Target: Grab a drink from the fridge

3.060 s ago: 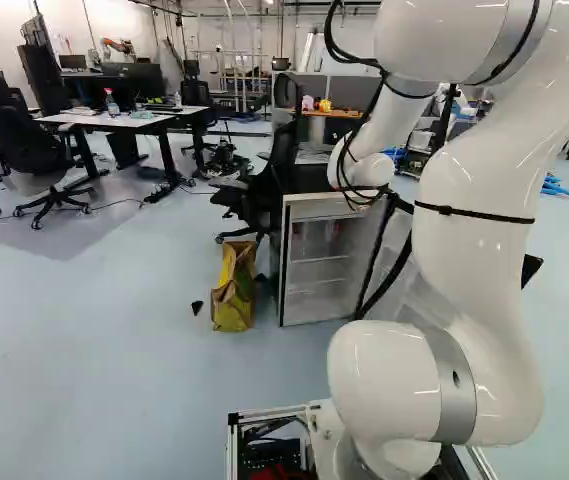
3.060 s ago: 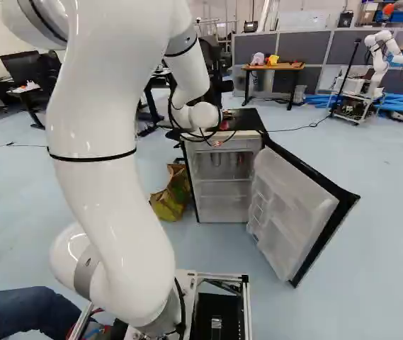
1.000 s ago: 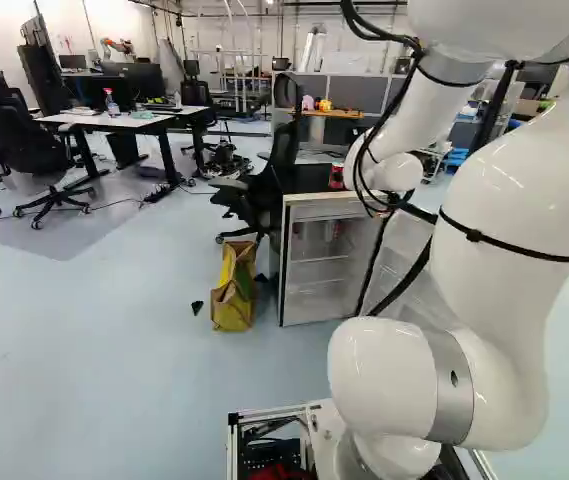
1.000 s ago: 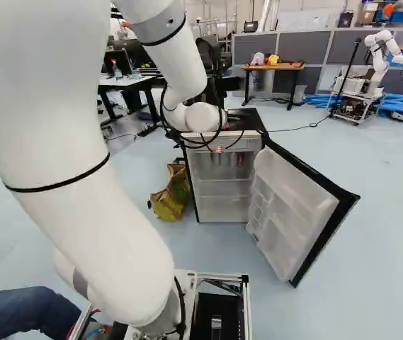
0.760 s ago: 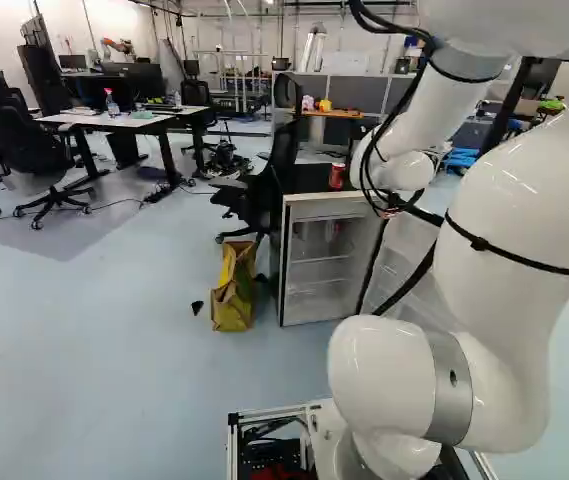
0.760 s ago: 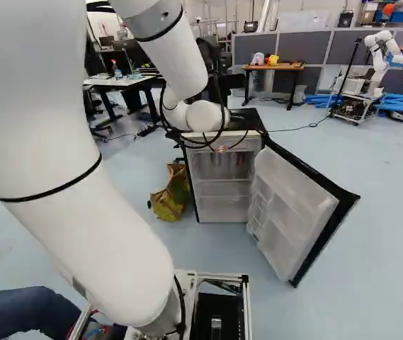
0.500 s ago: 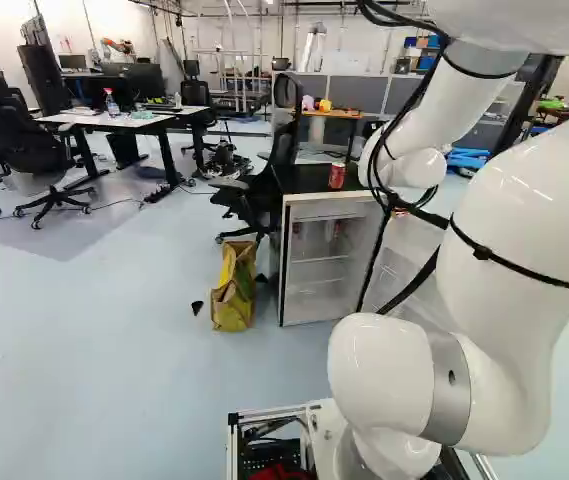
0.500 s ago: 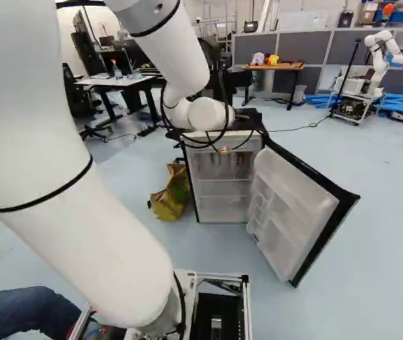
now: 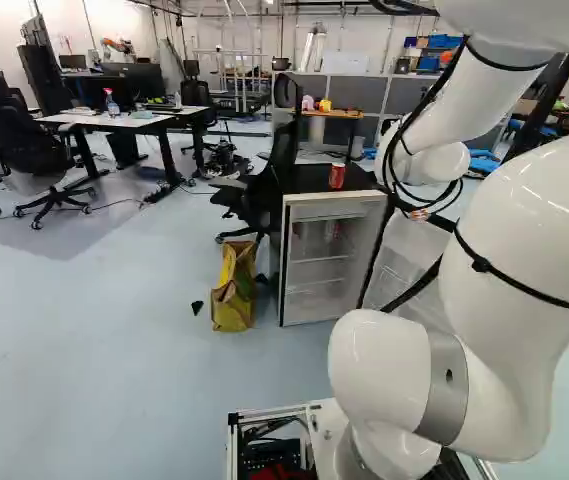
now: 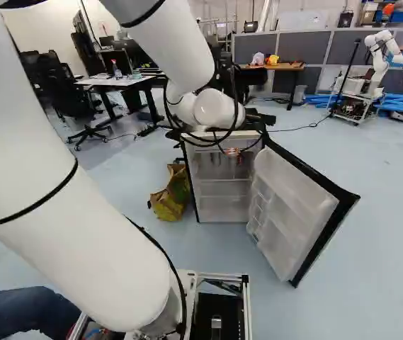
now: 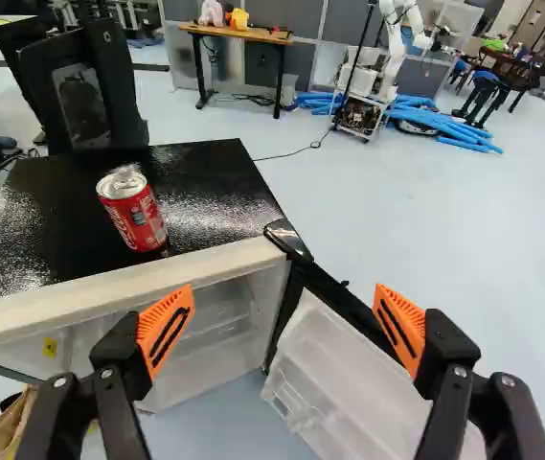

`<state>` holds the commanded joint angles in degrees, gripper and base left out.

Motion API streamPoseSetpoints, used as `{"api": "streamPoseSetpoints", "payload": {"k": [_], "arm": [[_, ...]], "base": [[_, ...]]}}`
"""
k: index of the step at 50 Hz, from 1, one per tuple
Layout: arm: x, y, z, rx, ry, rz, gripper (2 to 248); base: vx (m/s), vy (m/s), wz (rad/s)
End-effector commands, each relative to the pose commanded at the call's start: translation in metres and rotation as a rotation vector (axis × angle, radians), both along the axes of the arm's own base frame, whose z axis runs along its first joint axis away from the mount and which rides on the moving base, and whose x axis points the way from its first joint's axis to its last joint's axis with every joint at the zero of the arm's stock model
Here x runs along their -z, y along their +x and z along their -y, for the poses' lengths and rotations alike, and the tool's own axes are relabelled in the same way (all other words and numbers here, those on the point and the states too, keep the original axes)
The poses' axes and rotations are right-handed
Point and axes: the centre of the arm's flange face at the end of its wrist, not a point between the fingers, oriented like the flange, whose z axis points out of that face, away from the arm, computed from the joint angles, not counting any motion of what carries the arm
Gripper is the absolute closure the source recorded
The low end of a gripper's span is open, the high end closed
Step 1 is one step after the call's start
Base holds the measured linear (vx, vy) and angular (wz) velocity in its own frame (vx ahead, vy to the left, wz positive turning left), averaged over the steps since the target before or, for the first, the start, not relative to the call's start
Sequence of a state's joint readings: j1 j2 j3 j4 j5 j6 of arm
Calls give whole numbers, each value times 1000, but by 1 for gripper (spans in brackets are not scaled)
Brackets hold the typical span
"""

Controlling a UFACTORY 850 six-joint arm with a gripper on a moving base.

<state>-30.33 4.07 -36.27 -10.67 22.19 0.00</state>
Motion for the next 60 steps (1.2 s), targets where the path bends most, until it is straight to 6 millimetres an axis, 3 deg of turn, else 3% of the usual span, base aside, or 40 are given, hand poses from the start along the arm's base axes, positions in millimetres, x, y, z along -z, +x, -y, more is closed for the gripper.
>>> {"api": "streamPoseSetpoints", "payload": {"k": [29, 60], "arm": [[-19, -23, 39, 116, 32, -90, 3], [-42, -30, 83, 221, 82, -197, 3]], "base": [[0, 0, 0], [0, 0, 0]]}}
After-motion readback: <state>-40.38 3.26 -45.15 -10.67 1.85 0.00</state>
